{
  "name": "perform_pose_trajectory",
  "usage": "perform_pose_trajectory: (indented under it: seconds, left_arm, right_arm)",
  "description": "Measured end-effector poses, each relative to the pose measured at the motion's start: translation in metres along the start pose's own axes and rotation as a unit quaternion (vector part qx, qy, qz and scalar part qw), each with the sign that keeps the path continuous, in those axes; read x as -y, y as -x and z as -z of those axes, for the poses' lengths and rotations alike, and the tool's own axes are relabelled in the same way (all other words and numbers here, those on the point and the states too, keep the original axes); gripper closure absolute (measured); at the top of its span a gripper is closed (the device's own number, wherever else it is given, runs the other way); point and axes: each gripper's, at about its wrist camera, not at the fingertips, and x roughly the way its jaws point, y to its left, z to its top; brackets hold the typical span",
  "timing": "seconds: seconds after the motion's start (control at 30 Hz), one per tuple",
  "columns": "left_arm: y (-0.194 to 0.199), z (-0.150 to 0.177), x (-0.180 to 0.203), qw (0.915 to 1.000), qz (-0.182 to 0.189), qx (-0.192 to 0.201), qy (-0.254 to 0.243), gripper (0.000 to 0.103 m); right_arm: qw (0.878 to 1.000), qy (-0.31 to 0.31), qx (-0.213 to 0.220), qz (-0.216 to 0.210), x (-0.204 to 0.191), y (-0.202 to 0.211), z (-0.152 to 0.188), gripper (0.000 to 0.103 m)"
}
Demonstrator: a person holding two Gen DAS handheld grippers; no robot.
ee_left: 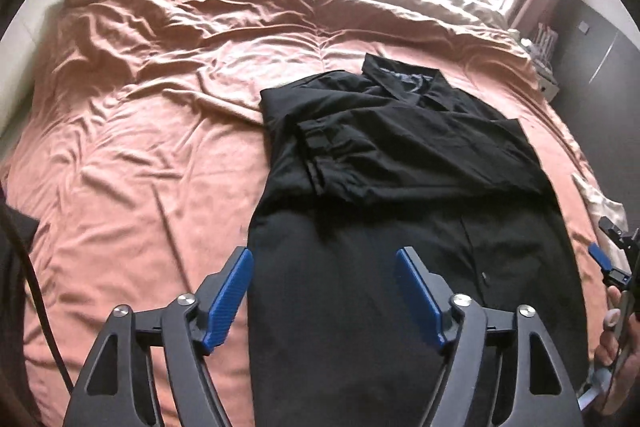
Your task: Fold large clothes
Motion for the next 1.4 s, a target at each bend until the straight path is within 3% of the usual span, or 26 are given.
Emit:
perform_pose_trajectory:
  seconds: [0.2,0.43,0.67,0.8,0.97,1.33,1.4]
  left_arm:
    - [0.045,0.035,-0.014,0.9994,0.008,0.028,0.020,0.018]
    - [0.082,0.079,-0.030,0.9968,0.032,0.045,0.058,0.014]
    - [0.120,0.117,-0.031,0.9950,0.037,0.073,0.058,0.013]
    - [0.145,0.138,-0.033,0.9935,0.031,0.097,0.052,0.013]
    - [0.181,0.162,-0.037,0.9906,0.023,0.127,0.046,0.013]
    - [0.230,0.217,-0.044,0.9833,0.008,0.177,0.040,0.013]
    - [0.234,0.229,-0.046,0.9835,0.013,0.175,0.042,0.013]
  right_arm:
    - [0.999,0.046,0.000,-0.008,-0.010,0.043,0.024,0.017]
    - [0.996,0.086,0.016,-0.001,-0.011,0.100,0.040,0.016]
    - [0.991,0.125,0.047,0.009,0.000,0.160,0.064,0.016]
    - [0.989,0.133,0.060,-0.009,0.013,0.195,0.075,0.016]
    - [0.983,0.156,0.101,0.016,0.026,0.234,0.088,0.016]
    - [0.965,0.213,0.139,0.067,0.046,0.300,0.116,0.016]
    - [0.964,0.219,0.140,0.057,0.052,0.308,0.124,0.016]
